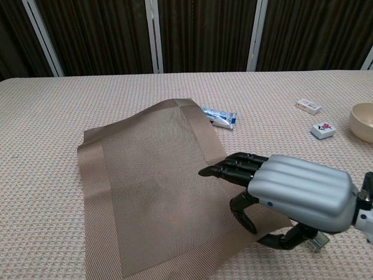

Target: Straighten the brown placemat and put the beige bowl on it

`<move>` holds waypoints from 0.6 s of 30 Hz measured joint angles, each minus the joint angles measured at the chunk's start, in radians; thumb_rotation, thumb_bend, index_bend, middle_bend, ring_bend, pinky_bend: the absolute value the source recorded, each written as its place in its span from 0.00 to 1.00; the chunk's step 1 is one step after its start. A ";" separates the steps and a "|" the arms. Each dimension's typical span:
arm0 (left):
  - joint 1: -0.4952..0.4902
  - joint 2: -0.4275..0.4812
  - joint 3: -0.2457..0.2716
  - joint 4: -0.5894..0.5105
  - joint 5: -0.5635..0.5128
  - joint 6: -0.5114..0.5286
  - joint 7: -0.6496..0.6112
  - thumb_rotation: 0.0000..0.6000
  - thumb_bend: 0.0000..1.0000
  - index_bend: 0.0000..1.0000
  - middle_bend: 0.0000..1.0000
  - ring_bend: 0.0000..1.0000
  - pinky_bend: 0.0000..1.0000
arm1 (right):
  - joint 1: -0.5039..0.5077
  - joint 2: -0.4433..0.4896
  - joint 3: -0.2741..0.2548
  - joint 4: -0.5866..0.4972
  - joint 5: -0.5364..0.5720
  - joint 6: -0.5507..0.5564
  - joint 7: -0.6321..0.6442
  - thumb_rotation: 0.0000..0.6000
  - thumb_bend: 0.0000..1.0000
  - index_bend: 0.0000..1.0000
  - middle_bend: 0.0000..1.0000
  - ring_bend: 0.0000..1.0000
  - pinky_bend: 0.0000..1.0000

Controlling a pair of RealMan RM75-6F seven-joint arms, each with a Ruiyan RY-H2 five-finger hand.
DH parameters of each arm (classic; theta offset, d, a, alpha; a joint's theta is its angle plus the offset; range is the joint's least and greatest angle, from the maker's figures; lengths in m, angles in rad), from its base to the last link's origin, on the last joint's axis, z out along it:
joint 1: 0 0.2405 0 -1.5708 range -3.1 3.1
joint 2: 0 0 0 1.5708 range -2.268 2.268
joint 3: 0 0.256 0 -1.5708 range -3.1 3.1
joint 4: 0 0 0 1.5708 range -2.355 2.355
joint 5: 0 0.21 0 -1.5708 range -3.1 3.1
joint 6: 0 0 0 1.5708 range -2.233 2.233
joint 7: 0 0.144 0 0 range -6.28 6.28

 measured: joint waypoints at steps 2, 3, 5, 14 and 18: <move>0.000 0.001 0.001 0.000 0.001 -0.001 -0.001 1.00 0.00 0.00 0.00 0.00 0.00 | -0.004 0.020 -0.008 -0.011 -0.014 0.019 0.001 1.00 0.36 0.78 0.01 0.00 0.00; 0.000 0.001 0.001 -0.001 0.001 -0.002 -0.002 1.00 0.00 0.00 0.00 0.00 0.00 | -0.007 0.037 -0.014 -0.018 -0.025 0.033 0.000 1.00 0.36 0.78 0.01 0.00 0.00; 0.001 0.002 0.001 -0.001 0.002 -0.003 -0.003 1.00 0.00 0.00 0.00 0.00 0.00 | -0.011 0.066 -0.024 -0.029 -0.044 0.056 -0.003 1.00 0.36 0.78 0.01 0.00 0.00; -0.004 0.002 0.001 0.003 -0.002 -0.019 -0.010 1.00 0.00 0.00 0.00 0.00 0.00 | -0.036 0.261 -0.058 -0.020 -0.174 0.215 -0.077 1.00 0.36 0.78 0.05 0.00 0.00; -0.010 -0.002 -0.001 0.007 -0.006 -0.030 -0.010 1.00 0.00 0.00 0.00 0.00 0.00 | -0.032 0.349 -0.044 0.047 -0.217 0.267 -0.129 1.00 0.36 0.78 0.07 0.00 0.00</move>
